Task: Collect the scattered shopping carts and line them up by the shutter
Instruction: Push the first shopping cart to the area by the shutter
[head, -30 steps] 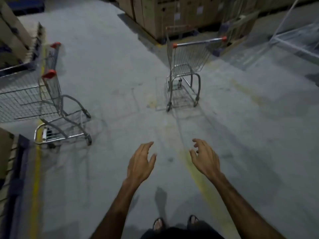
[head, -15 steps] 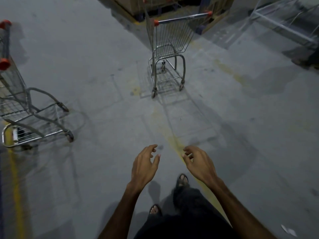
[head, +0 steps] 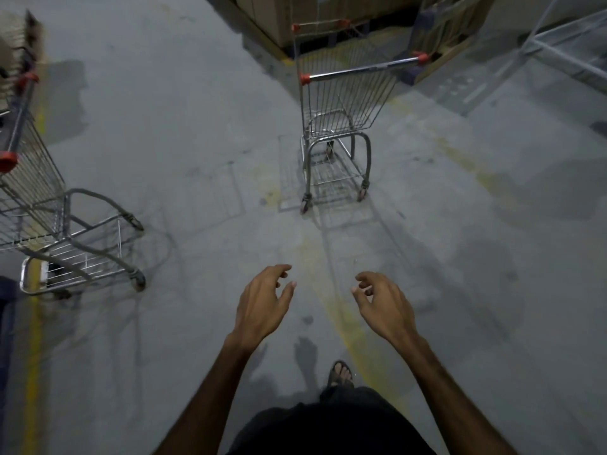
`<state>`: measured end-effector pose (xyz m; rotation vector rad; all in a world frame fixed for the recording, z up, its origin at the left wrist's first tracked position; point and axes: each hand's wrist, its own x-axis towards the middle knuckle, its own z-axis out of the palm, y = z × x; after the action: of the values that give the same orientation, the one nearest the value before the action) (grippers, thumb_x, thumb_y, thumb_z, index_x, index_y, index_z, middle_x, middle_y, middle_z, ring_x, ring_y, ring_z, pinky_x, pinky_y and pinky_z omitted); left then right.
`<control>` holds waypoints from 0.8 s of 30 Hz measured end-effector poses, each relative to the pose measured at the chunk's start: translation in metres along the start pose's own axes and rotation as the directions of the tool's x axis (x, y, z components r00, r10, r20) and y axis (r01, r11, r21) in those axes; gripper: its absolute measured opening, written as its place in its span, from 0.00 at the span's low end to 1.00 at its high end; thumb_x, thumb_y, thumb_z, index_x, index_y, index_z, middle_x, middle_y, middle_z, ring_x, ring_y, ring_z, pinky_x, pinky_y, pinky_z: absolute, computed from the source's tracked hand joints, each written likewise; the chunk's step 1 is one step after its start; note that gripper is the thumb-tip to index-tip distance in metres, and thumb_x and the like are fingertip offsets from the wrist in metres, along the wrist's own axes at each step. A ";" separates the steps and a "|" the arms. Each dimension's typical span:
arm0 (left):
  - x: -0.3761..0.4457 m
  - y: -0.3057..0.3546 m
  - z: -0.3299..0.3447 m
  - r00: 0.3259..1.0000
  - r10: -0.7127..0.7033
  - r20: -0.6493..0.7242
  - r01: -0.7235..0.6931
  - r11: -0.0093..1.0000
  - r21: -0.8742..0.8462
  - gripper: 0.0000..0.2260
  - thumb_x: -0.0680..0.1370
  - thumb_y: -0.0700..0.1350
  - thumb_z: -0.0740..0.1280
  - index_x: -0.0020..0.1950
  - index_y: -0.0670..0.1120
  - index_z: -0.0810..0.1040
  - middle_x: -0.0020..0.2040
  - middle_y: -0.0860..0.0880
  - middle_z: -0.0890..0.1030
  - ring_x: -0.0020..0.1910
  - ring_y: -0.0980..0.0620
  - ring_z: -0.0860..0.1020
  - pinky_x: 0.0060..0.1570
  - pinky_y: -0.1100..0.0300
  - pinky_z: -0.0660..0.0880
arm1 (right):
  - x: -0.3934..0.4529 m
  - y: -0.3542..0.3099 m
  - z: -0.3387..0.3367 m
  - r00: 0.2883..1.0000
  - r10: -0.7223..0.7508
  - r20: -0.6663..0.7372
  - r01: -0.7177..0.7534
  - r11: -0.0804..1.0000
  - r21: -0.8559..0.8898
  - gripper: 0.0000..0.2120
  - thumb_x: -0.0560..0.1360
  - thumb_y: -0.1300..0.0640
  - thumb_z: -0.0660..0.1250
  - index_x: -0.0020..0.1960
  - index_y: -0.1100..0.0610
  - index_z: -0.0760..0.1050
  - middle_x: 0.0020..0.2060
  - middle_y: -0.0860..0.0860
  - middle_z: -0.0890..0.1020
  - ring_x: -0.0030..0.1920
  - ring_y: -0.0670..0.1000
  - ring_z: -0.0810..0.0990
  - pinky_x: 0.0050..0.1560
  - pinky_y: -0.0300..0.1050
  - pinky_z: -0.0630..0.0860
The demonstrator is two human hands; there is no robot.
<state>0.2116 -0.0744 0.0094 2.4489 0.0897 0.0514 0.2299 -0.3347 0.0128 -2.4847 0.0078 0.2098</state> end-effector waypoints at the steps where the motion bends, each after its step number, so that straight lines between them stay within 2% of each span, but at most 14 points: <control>1: 0.012 0.005 0.002 1.000 -0.006 -0.008 0.006 1.000 0.009 0.16 0.84 0.53 0.68 0.71 0.53 0.78 0.59 0.57 0.82 0.50 0.56 0.81 0.51 0.54 0.80 | 0.016 0.004 -0.008 1.000 -0.005 -0.001 0.005 1.000 0.008 0.13 0.82 0.49 0.68 0.65 0.51 0.80 0.56 0.47 0.83 0.53 0.50 0.83 0.51 0.48 0.79; 5: 0.055 0.026 0.013 0.999 -0.042 -0.014 0.042 0.999 0.001 0.16 0.84 0.52 0.69 0.72 0.52 0.78 0.60 0.56 0.82 0.50 0.56 0.81 0.51 0.54 0.80 | 0.075 0.017 -0.032 1.000 -0.011 0.003 0.011 0.999 0.046 0.13 0.82 0.50 0.69 0.65 0.51 0.80 0.56 0.47 0.83 0.53 0.49 0.83 0.51 0.49 0.80; 12: 0.136 0.051 0.027 1.000 -0.014 -0.025 0.014 1.000 -0.018 0.16 0.84 0.52 0.69 0.72 0.53 0.78 0.60 0.57 0.82 0.50 0.57 0.80 0.50 0.54 0.80 | 0.159 0.025 -0.058 0.999 -0.015 -0.031 0.017 0.997 0.074 0.13 0.81 0.49 0.70 0.64 0.50 0.80 0.54 0.45 0.83 0.50 0.48 0.84 0.50 0.50 0.81; 24: 0.377 0.082 0.033 0.981 0.195 -0.022 -0.196 0.976 -0.095 0.15 0.83 0.51 0.70 0.70 0.50 0.80 0.61 0.54 0.83 0.51 0.55 0.81 0.50 0.52 0.80 | 0.357 -0.006 -0.115 0.986 0.010 -0.167 -0.004 0.999 0.040 0.12 0.81 0.50 0.71 0.63 0.51 0.81 0.54 0.47 0.83 0.50 0.49 0.84 0.51 0.49 0.81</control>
<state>0.5940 -0.1289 0.0412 2.3529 -0.1451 0.1548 0.5994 -0.3826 0.0523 -2.4564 0.0903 0.0031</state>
